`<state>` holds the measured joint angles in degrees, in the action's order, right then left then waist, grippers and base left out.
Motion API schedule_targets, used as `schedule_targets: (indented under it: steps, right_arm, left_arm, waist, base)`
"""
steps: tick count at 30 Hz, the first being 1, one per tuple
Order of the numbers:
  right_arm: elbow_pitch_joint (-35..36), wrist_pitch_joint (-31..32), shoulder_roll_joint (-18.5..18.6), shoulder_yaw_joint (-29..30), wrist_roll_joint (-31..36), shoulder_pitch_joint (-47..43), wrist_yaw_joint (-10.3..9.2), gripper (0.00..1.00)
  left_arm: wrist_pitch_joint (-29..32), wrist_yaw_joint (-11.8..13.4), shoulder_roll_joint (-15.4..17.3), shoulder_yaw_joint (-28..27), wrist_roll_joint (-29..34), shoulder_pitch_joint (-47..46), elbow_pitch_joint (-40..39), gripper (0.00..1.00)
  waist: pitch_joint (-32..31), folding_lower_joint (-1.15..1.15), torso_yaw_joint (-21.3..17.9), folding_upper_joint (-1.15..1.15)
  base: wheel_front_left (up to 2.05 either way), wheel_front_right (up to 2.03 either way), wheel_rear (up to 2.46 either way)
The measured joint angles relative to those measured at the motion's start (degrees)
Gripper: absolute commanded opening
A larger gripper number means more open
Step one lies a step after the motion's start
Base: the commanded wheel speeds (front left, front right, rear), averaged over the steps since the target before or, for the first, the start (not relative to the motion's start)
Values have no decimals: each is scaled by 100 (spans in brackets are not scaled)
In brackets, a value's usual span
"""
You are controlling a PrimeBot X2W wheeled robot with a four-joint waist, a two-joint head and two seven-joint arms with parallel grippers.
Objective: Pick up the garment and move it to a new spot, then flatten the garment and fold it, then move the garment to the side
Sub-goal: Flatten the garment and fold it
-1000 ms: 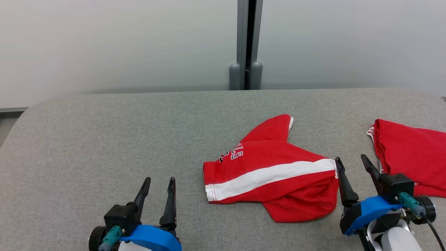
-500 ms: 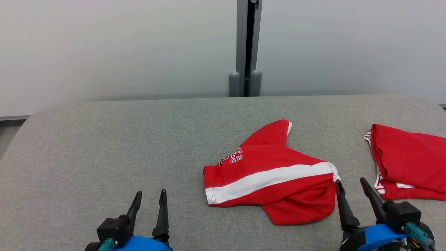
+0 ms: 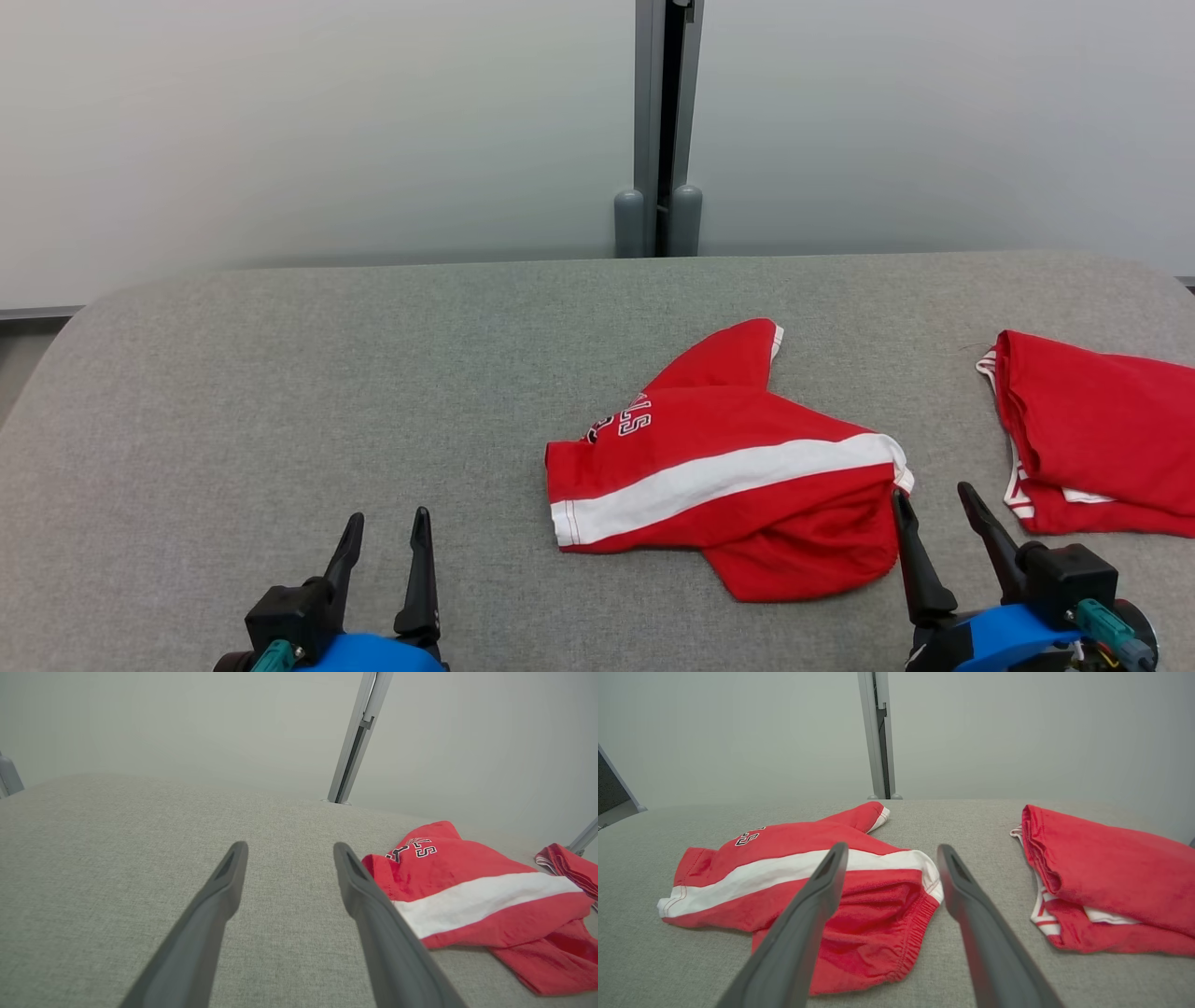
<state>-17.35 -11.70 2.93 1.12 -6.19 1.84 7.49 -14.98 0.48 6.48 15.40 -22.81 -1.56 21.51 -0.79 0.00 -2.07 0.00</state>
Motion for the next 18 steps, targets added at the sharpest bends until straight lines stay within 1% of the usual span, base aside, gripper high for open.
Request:
schedule_targets:
  steps: [10, 14, 15, 18]
  right_arm:
    - [-80, -46, 0, -10, 1, 25, 0, 100]
    - [-60, -47, 0, -18, 16, 27, 0, 100]
    - [-52, -46, 0, -23, 18, 34, 0, 100]
    - [-27, -41, -1, -52, 37, 72, 0, 100]
  left_arm:
    - [-1, 0, 0, -35, 31, 0, -26, 100]
    - [45, -36, -12, 74, 74, -51, -35, 100]
    - [110, -56, -12, 141, 97, -129, -34, 100]
    - [475, -241, -52, 405, 127, -397, 43, 100]
  waist:
    - [37, 0, 2, 0]
    - [106, 0, -17, 0]
    - [137, 0, -25, 0]
    - [247, 0, -75, 0]
  base:
    - [0, 0, 0]
    - [0, 0, 0]
    - [0, 0, 0]
    - [0, 0, 0]
